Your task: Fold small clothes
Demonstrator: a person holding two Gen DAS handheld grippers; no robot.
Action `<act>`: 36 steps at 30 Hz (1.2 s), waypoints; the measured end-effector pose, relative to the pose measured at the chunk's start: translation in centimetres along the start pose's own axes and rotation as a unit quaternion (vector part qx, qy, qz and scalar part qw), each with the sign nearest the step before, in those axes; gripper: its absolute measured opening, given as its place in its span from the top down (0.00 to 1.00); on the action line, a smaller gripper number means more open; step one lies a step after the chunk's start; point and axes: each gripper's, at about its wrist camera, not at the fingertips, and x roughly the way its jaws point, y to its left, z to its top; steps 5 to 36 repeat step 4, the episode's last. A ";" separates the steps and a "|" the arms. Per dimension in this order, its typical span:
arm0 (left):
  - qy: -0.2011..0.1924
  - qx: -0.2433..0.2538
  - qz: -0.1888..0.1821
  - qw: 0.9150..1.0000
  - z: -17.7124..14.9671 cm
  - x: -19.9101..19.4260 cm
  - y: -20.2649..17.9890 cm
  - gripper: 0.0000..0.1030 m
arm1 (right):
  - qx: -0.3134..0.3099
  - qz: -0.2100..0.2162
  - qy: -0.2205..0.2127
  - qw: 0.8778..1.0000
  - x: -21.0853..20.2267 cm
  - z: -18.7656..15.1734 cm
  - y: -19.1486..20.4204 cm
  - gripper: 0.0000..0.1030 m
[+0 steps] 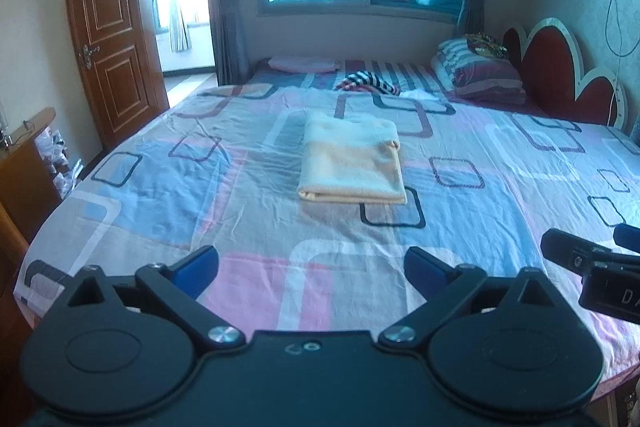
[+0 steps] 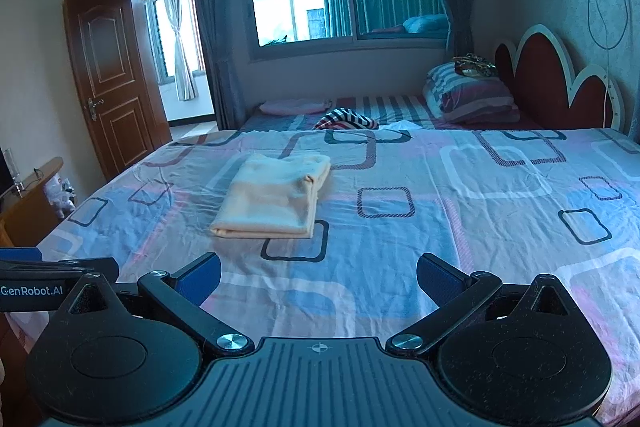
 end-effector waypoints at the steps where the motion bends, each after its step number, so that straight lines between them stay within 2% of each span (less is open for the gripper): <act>1: 0.003 0.000 0.000 1.000 0.2 0.4 0.1 0.05 | 0.001 -0.001 0.001 1.000 0.2 0.0 0.0 0.00; 4: 0.013 -0.004 0.004 1.000 0.7 1.4 0.2 0.01 | 0.003 -0.003 0.007 1.000 0.9 0.0 -0.3 0.00; 36: 0.013 -0.004 0.004 1.000 0.7 1.4 0.2 0.01 | 0.003 -0.003 0.007 1.000 0.9 0.0 -0.3 0.00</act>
